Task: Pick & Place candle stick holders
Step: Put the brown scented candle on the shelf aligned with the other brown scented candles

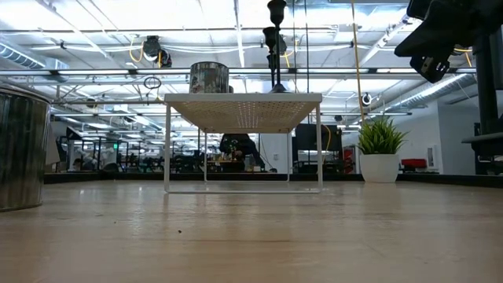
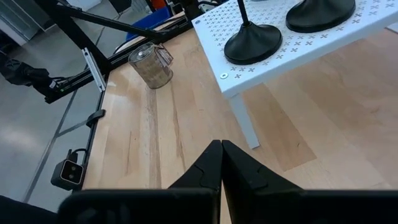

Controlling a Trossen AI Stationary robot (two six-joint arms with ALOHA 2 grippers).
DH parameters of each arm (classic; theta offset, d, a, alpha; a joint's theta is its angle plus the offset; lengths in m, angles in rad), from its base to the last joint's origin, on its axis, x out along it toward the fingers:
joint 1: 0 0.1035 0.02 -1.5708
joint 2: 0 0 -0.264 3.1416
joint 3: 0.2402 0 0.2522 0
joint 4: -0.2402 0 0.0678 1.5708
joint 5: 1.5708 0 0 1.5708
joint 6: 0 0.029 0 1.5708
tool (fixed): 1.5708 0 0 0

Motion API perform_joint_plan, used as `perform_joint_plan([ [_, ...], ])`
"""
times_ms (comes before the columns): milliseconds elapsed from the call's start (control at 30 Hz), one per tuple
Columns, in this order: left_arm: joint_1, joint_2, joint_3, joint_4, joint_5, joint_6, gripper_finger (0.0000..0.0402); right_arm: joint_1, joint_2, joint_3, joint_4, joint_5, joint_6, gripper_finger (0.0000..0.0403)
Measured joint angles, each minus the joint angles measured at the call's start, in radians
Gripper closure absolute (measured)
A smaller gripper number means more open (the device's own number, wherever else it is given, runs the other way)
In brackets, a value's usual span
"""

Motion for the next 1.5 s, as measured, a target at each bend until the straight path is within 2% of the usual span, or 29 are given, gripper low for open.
perform_joint_plan([
  [200, -0.125, 0.023, 0.001, -0.001, -0.04, -0.152, 0.0011, 0.0, 0.0, 0.0, 0.0, 0.0, -0.01, 0.0403],
  [433, -0.222, 0.064, -0.008, 0.001, -0.061, -0.269, 0.0011, 0.0, 0.0, 0.0, 0.0, 0.001, -0.01, 0.0403],
  [600, -0.25, 0.069, -0.104, -0.001, -0.057, -0.353, 0.0011, 0.0, 0.0, 0.0, 0.0, 0.001, -0.01, 0.0403],
  [867, -0.324, 0.069, -0.286, -0.002, 0.065, -0.478, 0.0011, 0.0, 0.0, 0.0, 0.0, 0.002, -0.01, 0.0403],
  [1100, -0.389, 0.07, -0.361, 0.0, 0.116, -0.485, 0.0011, 0.0, 0.0, 0.0, 0.0, 0.002, 0.025, 0.0403],
  [1300, -0.416, 0.07, -0.381, -0.001, 0.059, -0.456, 0.0011, 0.0, 0.0, 0.0, 0.0, 0.002, 0.02, 0.0403],
  [1500, -0.417, 0.07, -0.413, 0.005, 0.054, -0.488, 0.0011, 0.0, 0.0, 0.0, 0.0, 0.002, 0.007, 0.0403],
])
